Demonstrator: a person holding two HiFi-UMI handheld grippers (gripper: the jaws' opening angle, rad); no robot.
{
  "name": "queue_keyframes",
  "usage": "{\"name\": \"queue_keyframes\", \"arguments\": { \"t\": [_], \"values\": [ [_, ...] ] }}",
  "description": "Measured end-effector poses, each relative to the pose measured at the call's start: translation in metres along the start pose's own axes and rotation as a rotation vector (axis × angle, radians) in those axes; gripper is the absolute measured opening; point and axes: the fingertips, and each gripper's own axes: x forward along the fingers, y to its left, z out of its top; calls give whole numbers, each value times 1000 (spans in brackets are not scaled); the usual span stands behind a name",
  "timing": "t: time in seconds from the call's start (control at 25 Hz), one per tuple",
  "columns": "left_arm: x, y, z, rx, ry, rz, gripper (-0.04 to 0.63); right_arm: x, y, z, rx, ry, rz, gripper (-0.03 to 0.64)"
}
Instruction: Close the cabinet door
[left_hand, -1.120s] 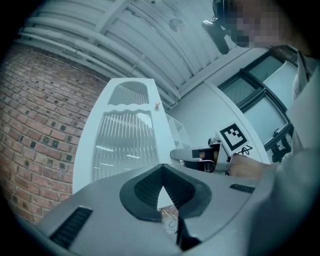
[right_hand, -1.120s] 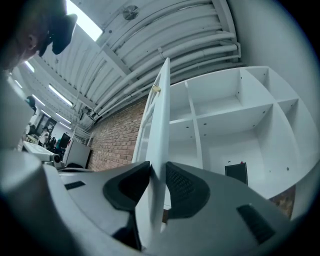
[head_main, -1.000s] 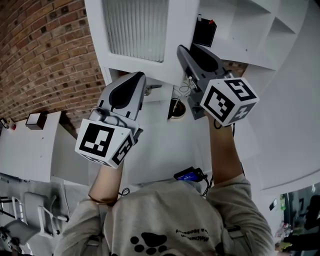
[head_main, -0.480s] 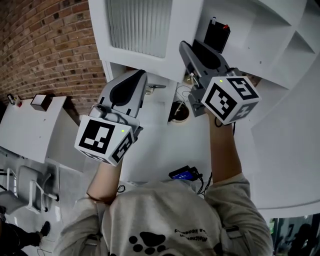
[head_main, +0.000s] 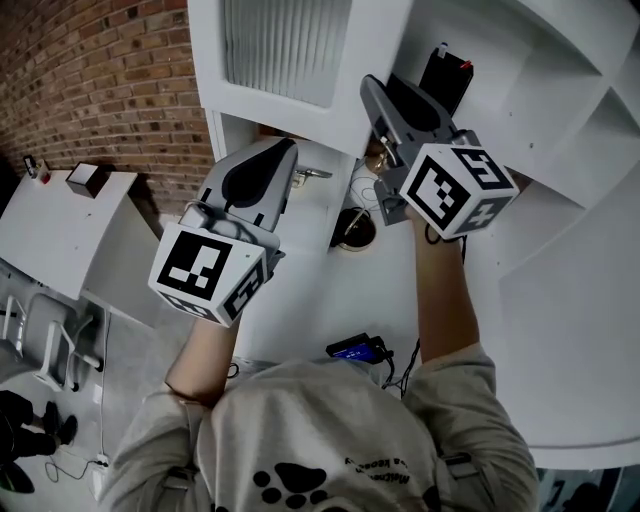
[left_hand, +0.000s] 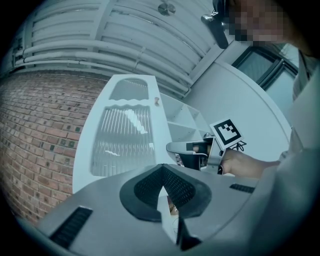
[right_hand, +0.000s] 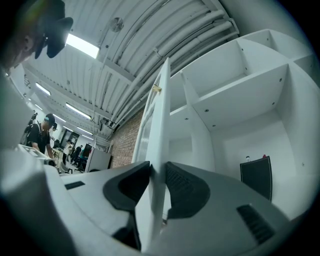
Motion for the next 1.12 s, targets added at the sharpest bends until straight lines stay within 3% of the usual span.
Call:
{"name": "queue_keyframes", "arguments": {
  "t": [1.12],
  "values": [
    [101,0,-19,40,14,-30,7,34,-55,-16,32,-7,78,121]
  ]
}}
